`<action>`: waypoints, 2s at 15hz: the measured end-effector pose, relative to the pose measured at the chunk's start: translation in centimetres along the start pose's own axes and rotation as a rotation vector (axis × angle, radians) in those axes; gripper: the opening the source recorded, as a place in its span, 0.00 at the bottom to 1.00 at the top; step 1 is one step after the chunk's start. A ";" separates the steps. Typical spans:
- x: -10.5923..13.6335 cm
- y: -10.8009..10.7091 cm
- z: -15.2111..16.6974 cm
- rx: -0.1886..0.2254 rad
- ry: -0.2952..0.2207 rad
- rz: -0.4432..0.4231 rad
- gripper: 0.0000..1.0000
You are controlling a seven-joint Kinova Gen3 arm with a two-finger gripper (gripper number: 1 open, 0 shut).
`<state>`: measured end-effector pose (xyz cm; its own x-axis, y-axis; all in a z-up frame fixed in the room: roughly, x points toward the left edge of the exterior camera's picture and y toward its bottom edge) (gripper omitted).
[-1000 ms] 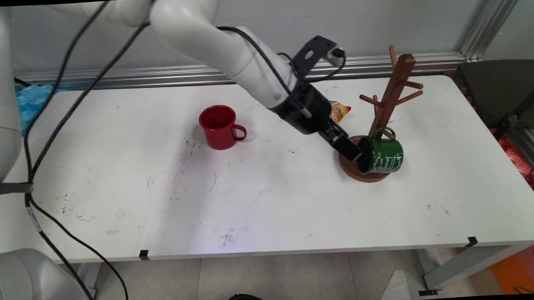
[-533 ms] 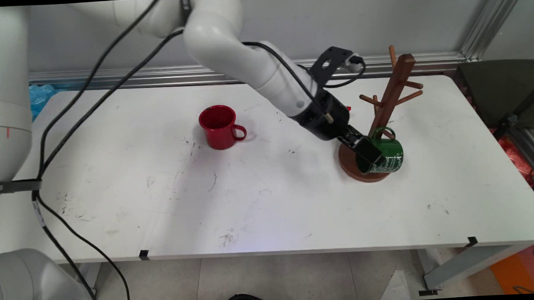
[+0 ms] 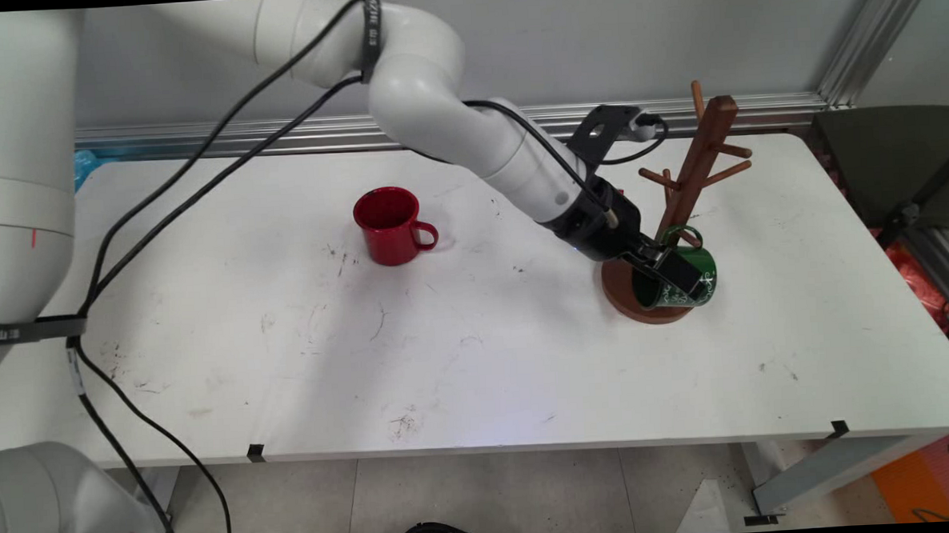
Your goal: Pick up the green mug from the rack, then place the picked object on the table
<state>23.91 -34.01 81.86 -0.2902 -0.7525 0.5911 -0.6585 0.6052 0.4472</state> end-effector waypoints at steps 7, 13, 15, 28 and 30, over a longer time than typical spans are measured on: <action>-0.3 -0.4 2.1 -0.014 0.008 -0.076 1.00; -0.4 -0.4 3.1 -0.026 0.020 -0.111 1.00; -0.5 -0.3 3.3 -0.032 0.023 -0.116 0.00; -0.5 0.4 3.5 -0.055 0.060 -0.115 0.00; -0.5 0.5 3.3 -0.059 0.063 -0.111 0.00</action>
<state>21.41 -34.13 79.56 -0.1724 -0.7991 0.5759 -0.6418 0.5346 0.5497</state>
